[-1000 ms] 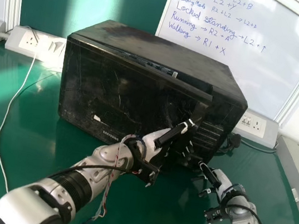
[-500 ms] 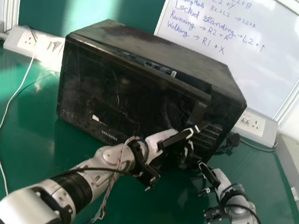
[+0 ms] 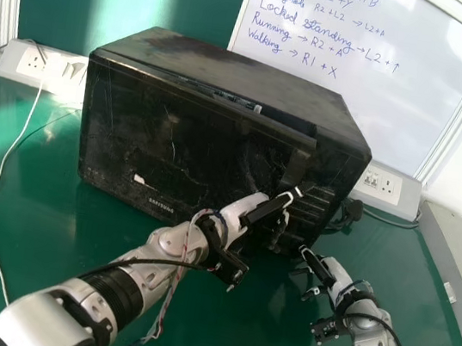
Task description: Open the door of oven
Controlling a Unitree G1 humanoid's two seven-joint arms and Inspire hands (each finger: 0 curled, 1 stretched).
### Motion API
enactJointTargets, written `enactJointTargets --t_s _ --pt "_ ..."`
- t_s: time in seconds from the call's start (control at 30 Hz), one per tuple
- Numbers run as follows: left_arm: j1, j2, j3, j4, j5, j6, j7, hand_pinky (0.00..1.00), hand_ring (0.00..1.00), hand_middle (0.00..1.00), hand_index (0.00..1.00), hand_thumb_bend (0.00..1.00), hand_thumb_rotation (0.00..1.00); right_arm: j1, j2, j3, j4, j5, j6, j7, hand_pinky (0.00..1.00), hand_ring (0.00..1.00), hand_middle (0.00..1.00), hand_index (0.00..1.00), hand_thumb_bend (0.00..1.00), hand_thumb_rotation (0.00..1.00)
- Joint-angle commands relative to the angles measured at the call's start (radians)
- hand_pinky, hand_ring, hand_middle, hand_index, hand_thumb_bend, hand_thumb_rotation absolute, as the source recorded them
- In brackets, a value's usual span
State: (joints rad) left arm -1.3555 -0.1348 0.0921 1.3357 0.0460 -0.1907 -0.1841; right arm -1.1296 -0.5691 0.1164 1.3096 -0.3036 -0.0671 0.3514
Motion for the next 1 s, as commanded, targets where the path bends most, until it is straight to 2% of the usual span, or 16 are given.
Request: enactJointTargets --t_s 0.0,0.13,0.3,0.43,0.73,0.83,0.97 --pt "0.017 -0.042 -0.001 -0.028 -0.004 -0.031 0.004 0.02 0.06 0.11 0.15 0.66 0.71 0.045 0.003 0.009 0.033 -0.015 0.032 0.017 0.36 0.47 0.59 0.72 0.68 0.86" --pt "0.026 -0.044 -0.001 -0.039 -0.010 -0.049 -0.006 0.02 0.07 0.12 0.16 0.58 0.59 0.045 0.002 0.016 0.031 -0.020 0.026 0.016 0.36 0.47 0.59 0.73 0.67 0.88" --pt "0.033 -0.045 0.002 -0.056 -0.021 -0.052 -0.019 0.03 0.07 0.12 0.16 0.58 0.47 0.044 0.001 0.016 0.033 -0.018 0.027 0.018 0.36 0.47 0.59 0.73 0.66 0.88" --pt "0.044 -0.046 0.009 -0.076 -0.038 -0.060 -0.035 0.02 0.07 0.12 0.16 0.59 0.45 0.042 0.001 0.014 0.033 -0.016 0.031 0.014 0.36 0.47 0.60 0.73 0.66 0.87" --pt "0.074 -0.038 0.013 -0.118 -0.052 -0.058 -0.024 0.01 0.06 0.10 0.14 0.56 0.49 0.044 0.002 0.004 0.034 -0.006 0.036 0.009 0.40 0.48 0.60 0.72 0.68 0.87" --pt "0.088 -0.032 0.015 -0.141 -0.062 -0.062 -0.035 0.01 0.05 0.10 0.15 0.54 0.51 0.045 0.000 0.011 0.034 -0.015 0.029 0.005 0.36 0.47 0.61 0.73 0.70 0.92" --pt "0.108 -0.026 0.013 -0.174 -0.067 -0.062 -0.034 0.01 0.06 0.10 0.16 0.52 0.50 0.044 -0.003 0.014 0.034 -0.018 0.028 0.008 0.38 0.47 0.59 0.72 0.71 0.94"
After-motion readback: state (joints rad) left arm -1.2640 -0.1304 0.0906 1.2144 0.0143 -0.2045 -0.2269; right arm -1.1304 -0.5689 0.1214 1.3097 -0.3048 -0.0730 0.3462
